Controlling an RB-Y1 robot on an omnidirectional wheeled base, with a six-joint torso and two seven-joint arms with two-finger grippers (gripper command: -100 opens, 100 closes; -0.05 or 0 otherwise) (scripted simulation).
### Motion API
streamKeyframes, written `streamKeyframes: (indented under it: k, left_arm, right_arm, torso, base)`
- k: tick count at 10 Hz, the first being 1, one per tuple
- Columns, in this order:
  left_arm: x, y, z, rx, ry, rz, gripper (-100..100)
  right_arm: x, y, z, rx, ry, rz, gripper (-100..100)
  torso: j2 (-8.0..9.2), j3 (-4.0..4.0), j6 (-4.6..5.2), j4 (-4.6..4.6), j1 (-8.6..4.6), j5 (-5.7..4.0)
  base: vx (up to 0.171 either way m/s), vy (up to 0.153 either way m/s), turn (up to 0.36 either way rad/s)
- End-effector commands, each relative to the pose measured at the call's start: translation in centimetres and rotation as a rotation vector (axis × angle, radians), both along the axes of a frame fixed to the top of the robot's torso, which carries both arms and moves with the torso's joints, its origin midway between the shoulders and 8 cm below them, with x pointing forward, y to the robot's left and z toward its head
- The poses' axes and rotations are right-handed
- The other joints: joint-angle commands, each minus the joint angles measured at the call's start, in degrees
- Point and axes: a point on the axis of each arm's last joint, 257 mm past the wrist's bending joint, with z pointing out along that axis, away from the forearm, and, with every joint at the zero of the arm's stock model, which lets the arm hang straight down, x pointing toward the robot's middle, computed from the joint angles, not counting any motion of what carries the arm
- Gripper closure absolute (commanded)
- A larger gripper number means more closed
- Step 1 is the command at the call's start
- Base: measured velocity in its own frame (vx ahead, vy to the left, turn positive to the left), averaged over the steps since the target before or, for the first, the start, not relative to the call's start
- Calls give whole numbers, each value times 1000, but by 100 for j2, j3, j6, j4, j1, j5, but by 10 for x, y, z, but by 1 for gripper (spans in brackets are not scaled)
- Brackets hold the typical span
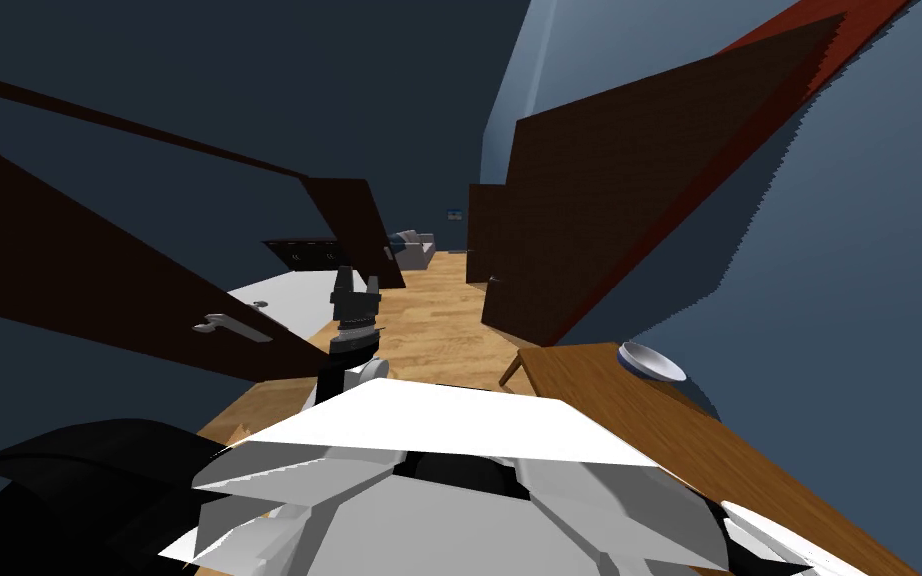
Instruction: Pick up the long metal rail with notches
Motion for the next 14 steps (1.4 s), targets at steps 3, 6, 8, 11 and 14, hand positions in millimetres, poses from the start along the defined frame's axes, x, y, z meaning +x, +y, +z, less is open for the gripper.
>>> streamKeyframes:
  k: [3,6,8,11,14]
  left_arm:
    - [0,0,0,0,0,0,0]
    - [0,0,0,0,0,0,0]
    - [0,0,0,0,0,0,0]
    - [0,0,0,0,0,0,0]
    - [0,0,0,0,0,0,0]
  right_arm:
    - [-3,14,-19,1,-1,-20,-100]
    - [-3,16,-22,0,0,-23,100]
    - [-3,18,-22,5,-1,-20,100]
    - [-3,18,-22,6,-1,-20,0]
    - [-1,3,-5,0,0,-5,100]
  torso:
    - [3,1,-1,1,-17,-4]
    - [1,0,0,0,-10,-2]
    - [-1,0,0,0,-14,-5]
    - [-4,-2,1,-1,-26,-8]
    - [-1,-1,5,-1,-12,-2]
  base:
    - [0,-39,69]
    - [3,-19,18]
    - [0,0,0]
    - [0,0,0]
    - [-2,36,-70]
